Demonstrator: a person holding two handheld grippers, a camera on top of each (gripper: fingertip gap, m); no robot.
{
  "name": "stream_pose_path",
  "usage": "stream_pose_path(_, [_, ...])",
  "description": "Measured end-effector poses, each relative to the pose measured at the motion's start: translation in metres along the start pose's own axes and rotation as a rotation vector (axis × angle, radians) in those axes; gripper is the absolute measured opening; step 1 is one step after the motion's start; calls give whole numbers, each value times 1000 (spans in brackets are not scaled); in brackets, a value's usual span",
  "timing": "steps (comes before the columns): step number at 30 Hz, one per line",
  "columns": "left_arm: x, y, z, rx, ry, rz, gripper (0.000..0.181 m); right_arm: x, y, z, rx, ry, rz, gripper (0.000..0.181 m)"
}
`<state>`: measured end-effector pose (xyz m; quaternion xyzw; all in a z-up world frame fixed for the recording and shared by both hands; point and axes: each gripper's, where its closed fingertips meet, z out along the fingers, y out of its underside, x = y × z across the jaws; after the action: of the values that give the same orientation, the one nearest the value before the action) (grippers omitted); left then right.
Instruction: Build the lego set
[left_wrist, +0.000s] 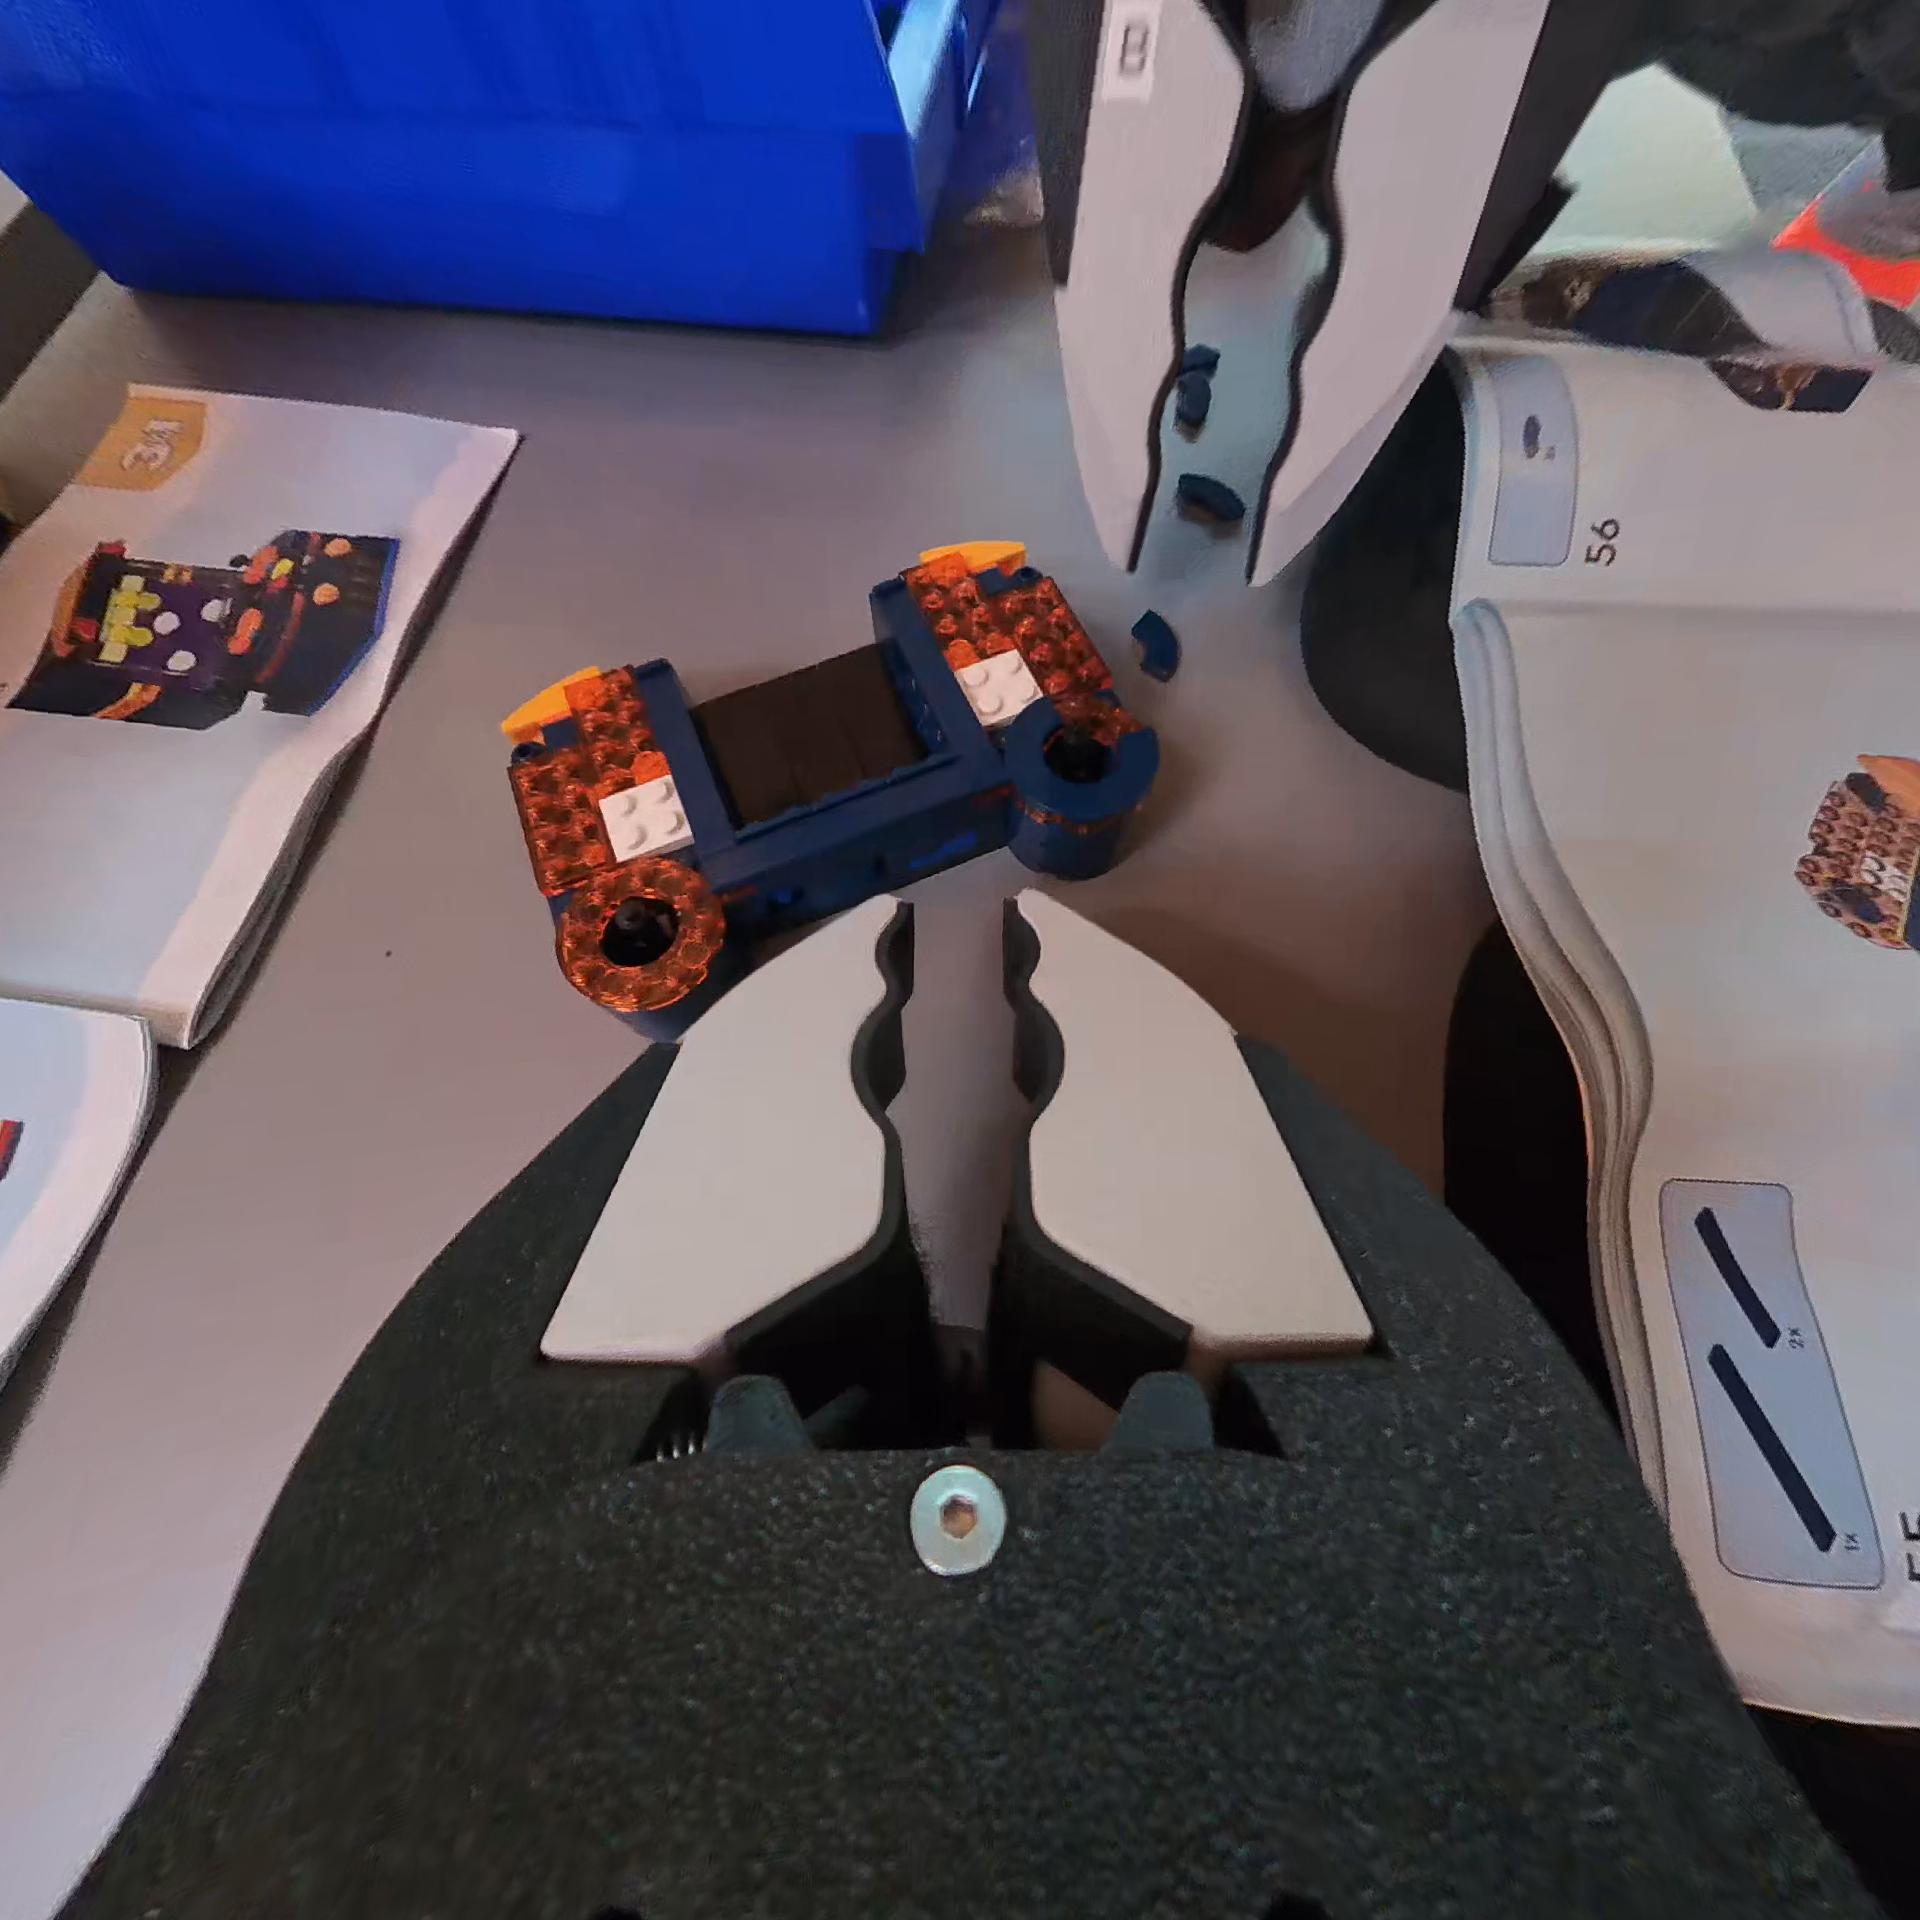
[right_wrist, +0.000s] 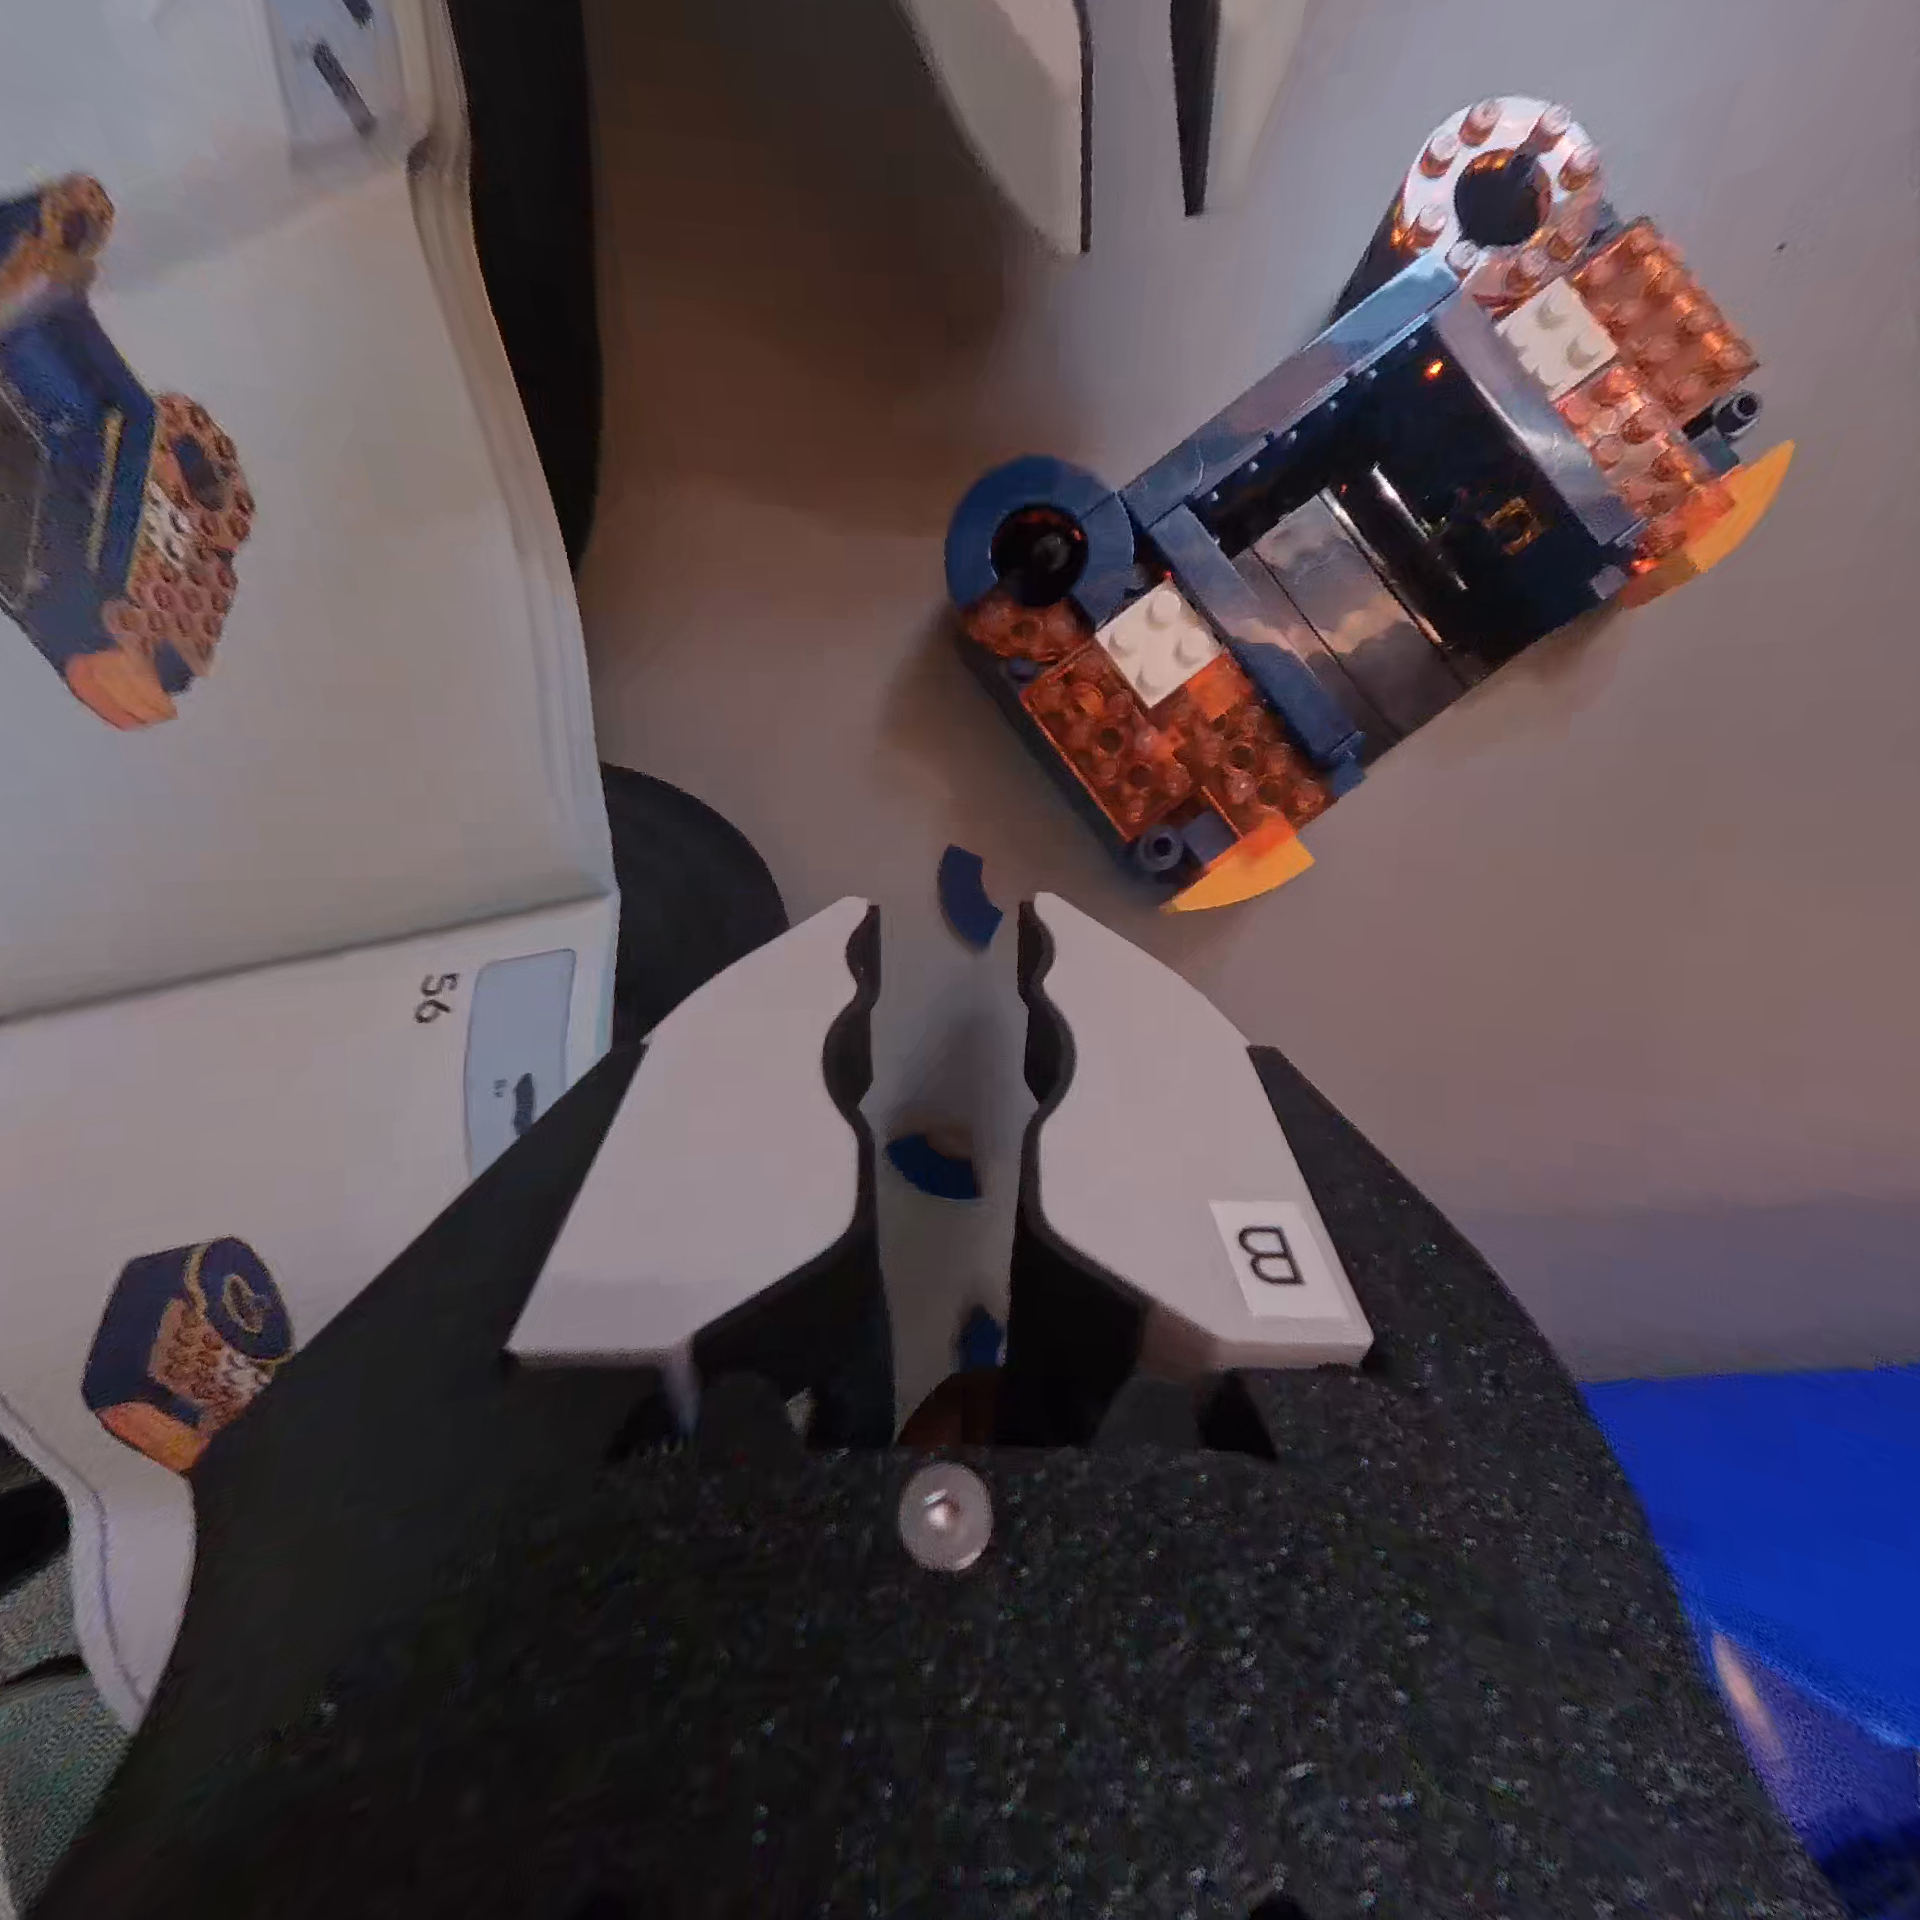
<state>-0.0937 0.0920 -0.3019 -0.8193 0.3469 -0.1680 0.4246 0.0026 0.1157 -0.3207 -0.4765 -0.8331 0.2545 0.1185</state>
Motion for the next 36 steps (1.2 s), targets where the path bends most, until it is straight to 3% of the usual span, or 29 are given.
stream_pose_path(9, [25,-9,16,39,102,65,22,-1,7,16,-92,-41,-269,0])
stream_pose_path(15, [32,-12,18,41,103,125,22,-3,-4,-2,-122,-105,-430,0])
stream_pose_path(25, [30,-12,16,61,98,135,21,-25,-7,15,-223,-284,-834,17])
stream_pose_path(29, [32,-12,16,66,110,134,21,-24,-3,25,-263,-289,-943,17])
stream_pose_path(31, [33,-11,17,67,118,135,21,-26,-3,27,-265,-303,-968,7])
stream_pose_path(36, [38,-10,20,79,141,145,21,-17,-7,18,-277,-270,-1039,7])
